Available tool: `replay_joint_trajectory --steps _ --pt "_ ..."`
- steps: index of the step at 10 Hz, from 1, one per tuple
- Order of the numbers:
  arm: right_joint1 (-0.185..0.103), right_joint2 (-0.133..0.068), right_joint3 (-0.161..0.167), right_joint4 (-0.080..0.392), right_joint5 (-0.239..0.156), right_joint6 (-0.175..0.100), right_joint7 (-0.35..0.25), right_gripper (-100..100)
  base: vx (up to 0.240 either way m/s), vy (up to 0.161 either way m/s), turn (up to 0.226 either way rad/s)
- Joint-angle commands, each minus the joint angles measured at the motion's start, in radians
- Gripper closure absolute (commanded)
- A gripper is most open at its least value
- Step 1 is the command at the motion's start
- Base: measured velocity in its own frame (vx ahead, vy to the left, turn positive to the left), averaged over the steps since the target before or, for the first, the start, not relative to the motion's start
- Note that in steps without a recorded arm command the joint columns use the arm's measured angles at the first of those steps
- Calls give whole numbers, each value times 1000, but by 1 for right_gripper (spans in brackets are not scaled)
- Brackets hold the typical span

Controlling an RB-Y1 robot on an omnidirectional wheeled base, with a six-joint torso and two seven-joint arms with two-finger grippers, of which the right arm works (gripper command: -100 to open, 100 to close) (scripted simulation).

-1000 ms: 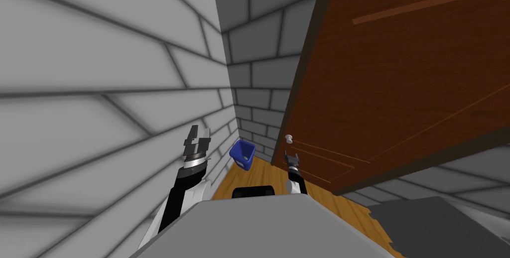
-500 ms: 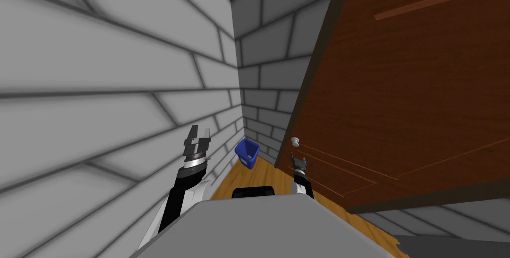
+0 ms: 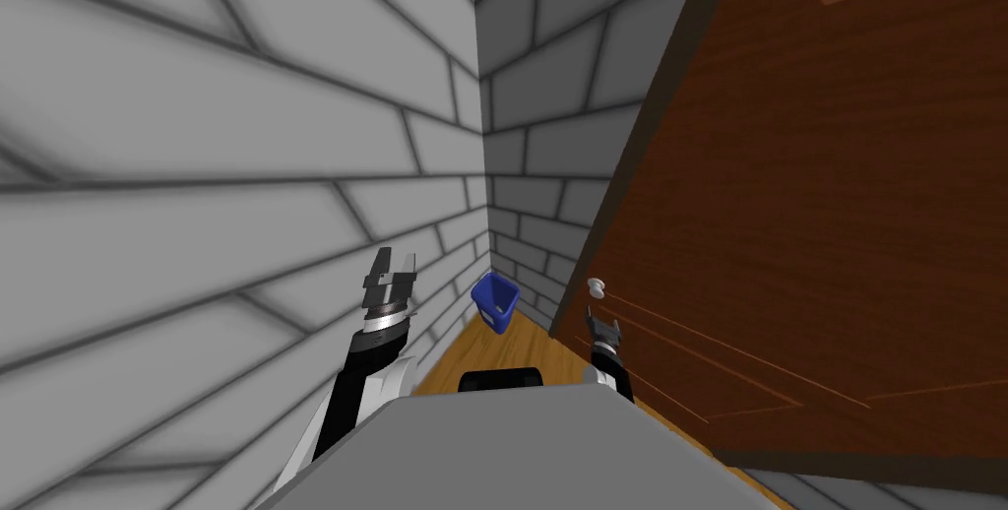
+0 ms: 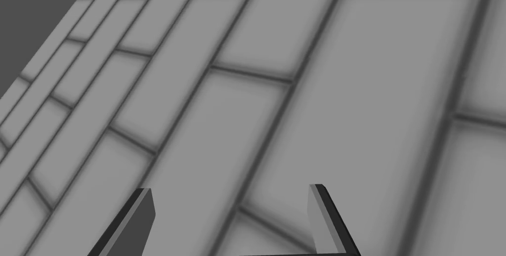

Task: Pull the door open

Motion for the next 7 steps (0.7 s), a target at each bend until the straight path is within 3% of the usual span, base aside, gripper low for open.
replay_joint_trajectory --steps 1,3,7 --pt "17 -1 -44 4 3 -1 -12 -100 23 -31 298" --pt "35 -3 -91 8 5 -2 -24 -100 37 -43 282" --pt "61 -6 -164 16 8 -4 -44 -100 81 -81 203"
